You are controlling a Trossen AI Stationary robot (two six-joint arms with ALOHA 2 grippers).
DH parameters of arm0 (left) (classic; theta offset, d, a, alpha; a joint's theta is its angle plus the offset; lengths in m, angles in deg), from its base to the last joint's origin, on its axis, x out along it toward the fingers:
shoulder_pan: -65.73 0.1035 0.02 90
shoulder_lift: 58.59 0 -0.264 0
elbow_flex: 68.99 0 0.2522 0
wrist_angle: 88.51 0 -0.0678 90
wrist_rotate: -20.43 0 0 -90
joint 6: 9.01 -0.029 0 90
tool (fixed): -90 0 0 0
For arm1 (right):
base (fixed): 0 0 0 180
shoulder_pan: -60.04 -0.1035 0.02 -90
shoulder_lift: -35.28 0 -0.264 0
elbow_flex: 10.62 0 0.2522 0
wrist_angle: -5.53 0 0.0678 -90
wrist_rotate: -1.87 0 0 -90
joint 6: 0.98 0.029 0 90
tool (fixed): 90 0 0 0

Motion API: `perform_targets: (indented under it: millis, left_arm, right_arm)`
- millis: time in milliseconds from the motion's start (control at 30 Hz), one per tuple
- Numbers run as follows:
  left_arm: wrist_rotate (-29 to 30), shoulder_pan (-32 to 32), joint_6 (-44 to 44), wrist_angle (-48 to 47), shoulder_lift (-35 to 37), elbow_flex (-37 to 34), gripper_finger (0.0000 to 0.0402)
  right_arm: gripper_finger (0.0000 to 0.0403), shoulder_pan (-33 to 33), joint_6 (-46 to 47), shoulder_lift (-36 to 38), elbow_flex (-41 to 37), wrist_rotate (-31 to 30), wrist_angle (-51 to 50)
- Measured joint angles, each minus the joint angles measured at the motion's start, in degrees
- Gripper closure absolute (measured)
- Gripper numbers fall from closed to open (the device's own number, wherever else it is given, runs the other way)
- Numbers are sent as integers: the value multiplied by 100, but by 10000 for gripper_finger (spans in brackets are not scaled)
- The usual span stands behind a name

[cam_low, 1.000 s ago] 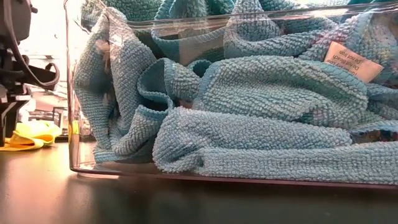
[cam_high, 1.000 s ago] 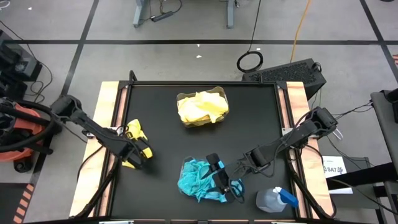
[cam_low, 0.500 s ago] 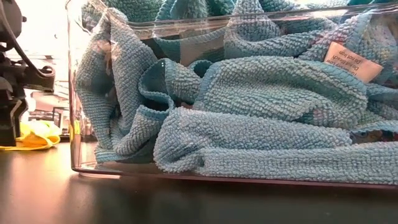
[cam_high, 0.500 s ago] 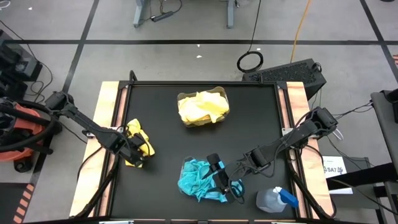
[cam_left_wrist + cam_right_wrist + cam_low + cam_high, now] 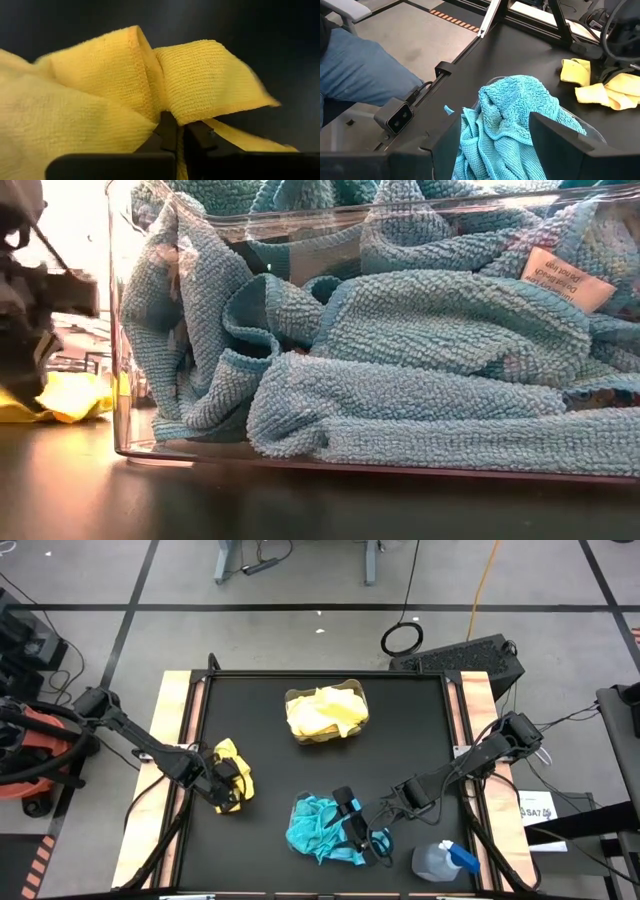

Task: Sort microfiber towel by color & place in baskets
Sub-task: Put the yellow towel into the top transparent bin

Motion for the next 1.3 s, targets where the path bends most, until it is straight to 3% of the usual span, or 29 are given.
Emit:
perform_targets:
  millis: [367, 567, 933, 1300]
  left_arm:
    - [1311, 2, -1864, 59, 16, 1471, 393]
    - [1853, 2, -3203, 283, -8, 2212, 394]
    - [1999, 2, -5674, 1655, -6, 2888, 394]
    - [1580, 100, -6885, 2634, -115, 2950, 394]
  right_arm:
    - [177, 36, -264, 35, 2, -1043, -53]
    - [174, 272, -329, 48, 2, -1199, 35]
    - [137, 937, -514, 48, 2, -1205, 47]
    - [117, 1444, -672, 48, 2, -1225, 882]
